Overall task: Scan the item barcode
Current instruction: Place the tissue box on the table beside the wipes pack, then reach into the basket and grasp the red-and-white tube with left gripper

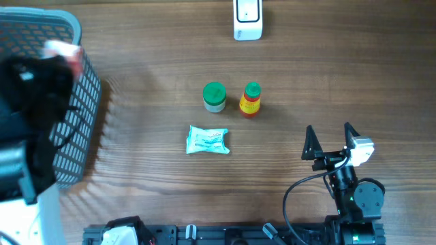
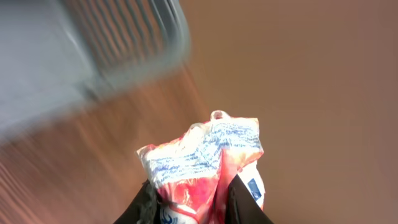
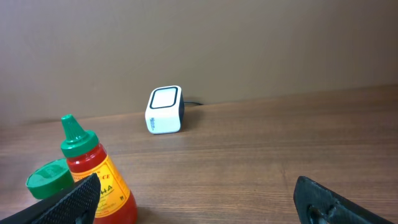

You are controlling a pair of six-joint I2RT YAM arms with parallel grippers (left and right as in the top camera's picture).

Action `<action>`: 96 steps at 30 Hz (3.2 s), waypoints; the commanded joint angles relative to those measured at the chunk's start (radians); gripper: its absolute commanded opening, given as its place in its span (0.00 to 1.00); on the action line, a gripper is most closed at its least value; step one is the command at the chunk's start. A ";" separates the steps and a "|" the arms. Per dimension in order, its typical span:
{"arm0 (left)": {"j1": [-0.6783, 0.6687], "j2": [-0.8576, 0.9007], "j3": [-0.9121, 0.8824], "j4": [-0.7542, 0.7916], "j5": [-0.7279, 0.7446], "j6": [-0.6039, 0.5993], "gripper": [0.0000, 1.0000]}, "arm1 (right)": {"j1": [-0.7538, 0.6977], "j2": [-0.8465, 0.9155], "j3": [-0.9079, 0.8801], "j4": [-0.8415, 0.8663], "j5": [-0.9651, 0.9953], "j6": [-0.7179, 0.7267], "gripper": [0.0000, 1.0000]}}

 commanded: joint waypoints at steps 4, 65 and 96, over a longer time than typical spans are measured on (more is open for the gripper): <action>-0.411 0.111 -0.104 -0.058 -0.098 -0.019 0.13 | 0.006 -0.002 -0.001 0.004 0.014 -0.012 1.00; 0.386 0.101 -0.080 0.177 -0.176 0.042 1.00 | 0.006 -0.002 -0.001 0.004 0.014 -0.012 1.00; 0.631 0.859 -0.116 0.100 -0.238 -0.006 1.00 | 0.006 -0.002 -0.001 0.004 0.014 -0.012 1.00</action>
